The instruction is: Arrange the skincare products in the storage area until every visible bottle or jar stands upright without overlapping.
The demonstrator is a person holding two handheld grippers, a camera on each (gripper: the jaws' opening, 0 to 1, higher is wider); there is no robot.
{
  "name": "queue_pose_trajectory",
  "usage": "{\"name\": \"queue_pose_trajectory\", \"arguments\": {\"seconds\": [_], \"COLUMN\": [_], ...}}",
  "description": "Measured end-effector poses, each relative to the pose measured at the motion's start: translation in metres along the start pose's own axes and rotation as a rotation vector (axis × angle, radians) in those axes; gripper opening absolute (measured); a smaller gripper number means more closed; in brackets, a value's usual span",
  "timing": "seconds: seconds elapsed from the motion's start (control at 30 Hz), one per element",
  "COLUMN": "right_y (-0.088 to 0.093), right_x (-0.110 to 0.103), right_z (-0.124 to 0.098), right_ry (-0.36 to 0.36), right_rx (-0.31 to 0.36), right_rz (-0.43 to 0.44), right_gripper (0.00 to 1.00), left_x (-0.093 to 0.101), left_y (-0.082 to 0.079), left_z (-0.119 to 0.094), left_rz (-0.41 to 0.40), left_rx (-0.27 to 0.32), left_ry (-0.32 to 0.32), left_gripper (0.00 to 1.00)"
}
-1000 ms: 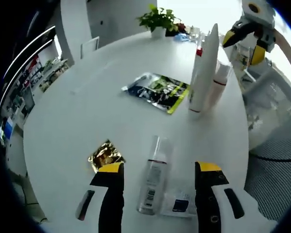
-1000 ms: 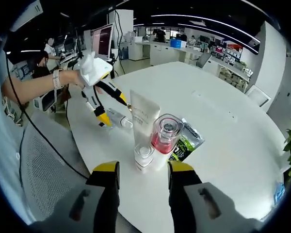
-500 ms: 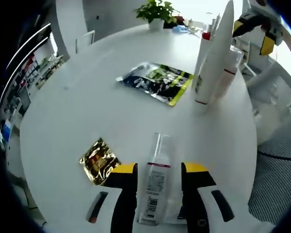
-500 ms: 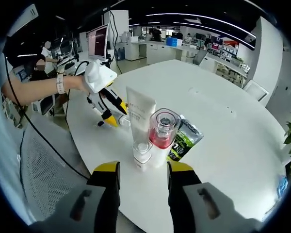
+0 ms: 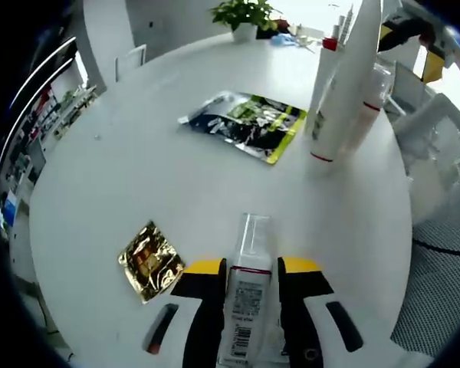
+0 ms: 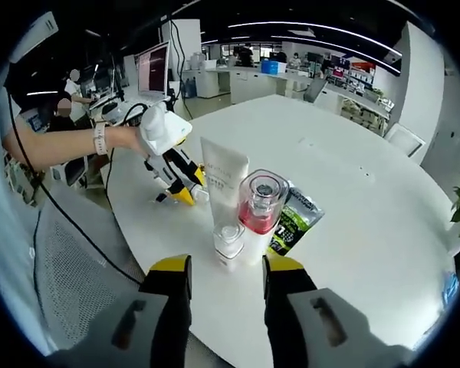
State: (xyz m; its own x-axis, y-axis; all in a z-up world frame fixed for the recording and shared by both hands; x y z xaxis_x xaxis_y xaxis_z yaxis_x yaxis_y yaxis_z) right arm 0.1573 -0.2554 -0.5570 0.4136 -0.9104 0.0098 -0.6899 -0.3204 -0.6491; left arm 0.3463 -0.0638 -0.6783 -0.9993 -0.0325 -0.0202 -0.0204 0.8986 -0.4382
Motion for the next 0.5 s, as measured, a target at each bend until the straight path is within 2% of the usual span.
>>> {"name": "queue_pose_trajectory", "arguments": {"seconds": [0.27, 0.37, 0.5], "right_y": [-0.0011, 0.0003, 0.0006], "right_x": [-0.0022, -0.0033, -0.0059], "right_z": [-0.0003, 0.0002, -0.0014], "right_ry": [-0.007, -0.005, -0.019], "right_rx": [0.020, 0.023, 0.037], "right_rz": [0.008, 0.008, 0.013], "right_gripper": [0.37, 0.36, 0.35], "left_x": [-0.0015, -0.0011, -0.0003], "left_y": [-0.0014, -0.0029, -0.0032], "left_z": [0.0009, 0.0016, 0.0010], "left_rz": [-0.025, 0.016, 0.003], "left_rx": [0.005, 0.013, 0.005], "left_ry": [0.020, 0.011, -0.014], "left_gripper": [0.18, 0.18, 0.17]}}
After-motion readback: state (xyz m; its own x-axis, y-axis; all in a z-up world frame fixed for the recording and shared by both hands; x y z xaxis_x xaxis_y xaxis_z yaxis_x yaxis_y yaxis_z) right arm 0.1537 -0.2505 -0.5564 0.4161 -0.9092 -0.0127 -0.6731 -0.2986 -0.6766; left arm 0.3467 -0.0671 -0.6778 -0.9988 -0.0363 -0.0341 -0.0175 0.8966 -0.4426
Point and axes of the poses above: the point that each gripper's makers call its tool centre point, and the gripper's own axes: z roughly forward along the fingers, x roughly to its right, y roughly out of its underside, the point moved 8 cm from there along -z, roughly backward along the fingers, and after that the axes turned 6 degrees about -x, right-handed, at the moved point
